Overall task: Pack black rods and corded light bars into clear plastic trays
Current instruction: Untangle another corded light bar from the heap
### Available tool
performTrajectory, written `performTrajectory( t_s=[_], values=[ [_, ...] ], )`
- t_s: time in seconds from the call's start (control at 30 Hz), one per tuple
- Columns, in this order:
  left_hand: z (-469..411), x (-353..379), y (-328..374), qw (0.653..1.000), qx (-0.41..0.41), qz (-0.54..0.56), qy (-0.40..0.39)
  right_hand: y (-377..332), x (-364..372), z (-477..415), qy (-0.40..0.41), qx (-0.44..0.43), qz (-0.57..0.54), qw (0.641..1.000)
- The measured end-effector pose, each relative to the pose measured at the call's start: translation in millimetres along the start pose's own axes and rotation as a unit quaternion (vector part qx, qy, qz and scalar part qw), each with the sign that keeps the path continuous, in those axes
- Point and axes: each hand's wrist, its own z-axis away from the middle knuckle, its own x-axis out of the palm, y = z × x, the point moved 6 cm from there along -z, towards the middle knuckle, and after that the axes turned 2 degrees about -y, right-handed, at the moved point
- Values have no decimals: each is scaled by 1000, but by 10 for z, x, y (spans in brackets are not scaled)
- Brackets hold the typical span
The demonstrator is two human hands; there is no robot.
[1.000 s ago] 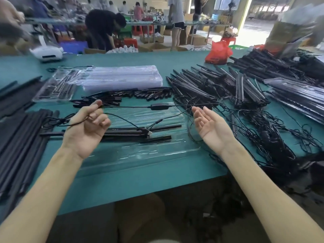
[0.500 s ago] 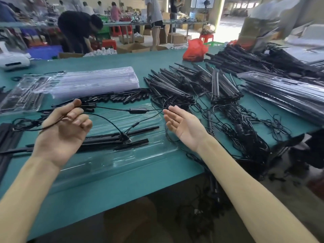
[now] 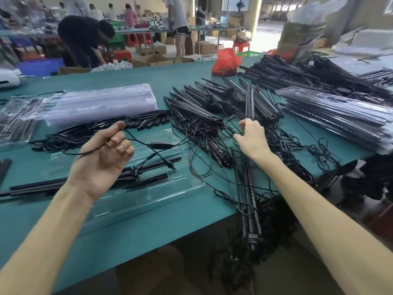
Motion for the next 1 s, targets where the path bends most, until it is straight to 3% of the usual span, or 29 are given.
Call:
performTrajectory(
  t_s=[0.13,0.47,0.7,0.83,1.0],
  values=[
    [-10,-45,-115,1000,-12,-12,13,143,136,-73,-31,-2,29,999],
    [-14,-184,-232,998,-30,6,54,168,13,83,99,-4,-38,994],
    [-6,-203,-274,998,-41,2,49,116,-62,210,132,-2,-66,989],
    [-7,-236,-255,998,-41,-2,50,-19,-91,331,169,-81,-89,978],
    [26,-222,-150,998,-26,-1,53,-397,-53,568,134,-230,-134,955]
  ],
)
